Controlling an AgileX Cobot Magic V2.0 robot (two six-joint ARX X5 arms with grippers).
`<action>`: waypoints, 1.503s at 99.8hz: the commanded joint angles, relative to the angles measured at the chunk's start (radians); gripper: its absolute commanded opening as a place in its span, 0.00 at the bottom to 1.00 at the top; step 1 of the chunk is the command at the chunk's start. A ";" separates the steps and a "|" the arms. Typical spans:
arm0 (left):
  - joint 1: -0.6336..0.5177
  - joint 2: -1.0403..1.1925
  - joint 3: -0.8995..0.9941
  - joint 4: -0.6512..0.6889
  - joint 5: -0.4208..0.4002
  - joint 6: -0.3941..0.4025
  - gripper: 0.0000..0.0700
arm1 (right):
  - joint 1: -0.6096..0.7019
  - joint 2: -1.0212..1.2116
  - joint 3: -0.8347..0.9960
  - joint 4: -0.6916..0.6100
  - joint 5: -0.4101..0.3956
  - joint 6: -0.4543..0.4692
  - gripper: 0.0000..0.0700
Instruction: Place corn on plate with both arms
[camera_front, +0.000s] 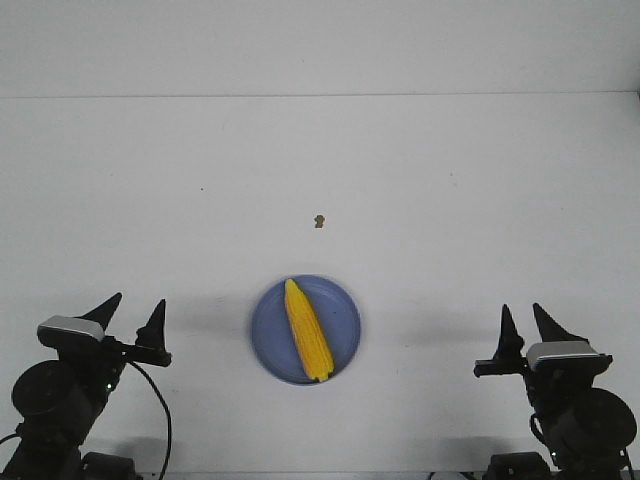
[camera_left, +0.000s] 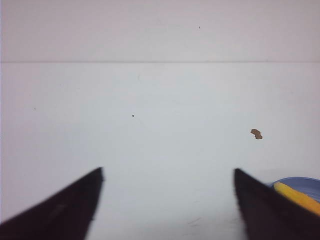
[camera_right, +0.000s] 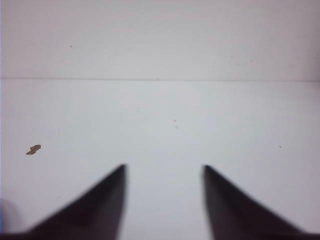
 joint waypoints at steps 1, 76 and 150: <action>-0.002 -0.001 0.011 0.010 -0.004 -0.010 0.21 | 0.001 -0.002 0.008 0.011 0.001 0.003 0.08; -0.002 -0.001 0.011 0.010 -0.004 -0.010 0.02 | 0.001 -0.002 0.008 0.032 0.001 0.003 0.02; -0.002 -0.006 0.011 0.015 -0.004 -0.001 0.02 | 0.001 -0.002 0.008 0.032 0.001 0.003 0.02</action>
